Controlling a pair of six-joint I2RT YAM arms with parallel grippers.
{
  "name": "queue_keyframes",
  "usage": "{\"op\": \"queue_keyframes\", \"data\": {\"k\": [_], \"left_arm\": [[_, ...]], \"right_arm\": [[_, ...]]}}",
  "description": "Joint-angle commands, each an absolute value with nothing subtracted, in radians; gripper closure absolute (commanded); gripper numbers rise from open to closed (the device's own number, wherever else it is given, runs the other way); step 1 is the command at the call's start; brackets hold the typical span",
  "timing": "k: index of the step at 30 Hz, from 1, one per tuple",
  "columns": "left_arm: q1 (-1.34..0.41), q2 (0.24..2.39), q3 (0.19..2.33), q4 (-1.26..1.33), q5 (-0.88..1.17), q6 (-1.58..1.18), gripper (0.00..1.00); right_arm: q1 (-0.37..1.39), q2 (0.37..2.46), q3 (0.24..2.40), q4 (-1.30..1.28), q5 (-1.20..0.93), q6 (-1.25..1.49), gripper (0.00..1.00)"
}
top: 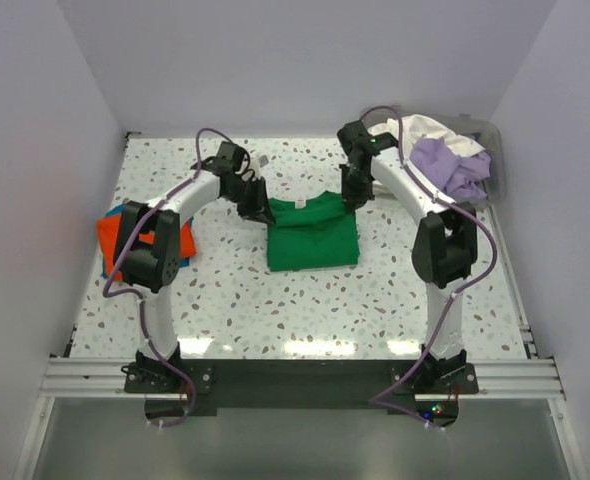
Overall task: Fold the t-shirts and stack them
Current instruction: Fold the tshirt
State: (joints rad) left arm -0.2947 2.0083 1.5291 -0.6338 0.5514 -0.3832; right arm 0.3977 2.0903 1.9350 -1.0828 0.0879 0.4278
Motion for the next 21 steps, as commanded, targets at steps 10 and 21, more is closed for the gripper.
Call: {"op": "queue_keyframes", "data": {"k": [10, 21], "left_arm": [[-0.276, 1.950, 1.609, -0.600, 0.603, -0.410, 1.00], [-0.272, 1.947, 1.657, -0.606, 0.609, -0.420, 1.00]], "right_arm": [[0.380, 2.068, 2.117, -1.137, 0.120, 0.407, 1.00], [0.374, 2.082, 2.187, -1.158, 0.121, 0.403, 1.00]]}}
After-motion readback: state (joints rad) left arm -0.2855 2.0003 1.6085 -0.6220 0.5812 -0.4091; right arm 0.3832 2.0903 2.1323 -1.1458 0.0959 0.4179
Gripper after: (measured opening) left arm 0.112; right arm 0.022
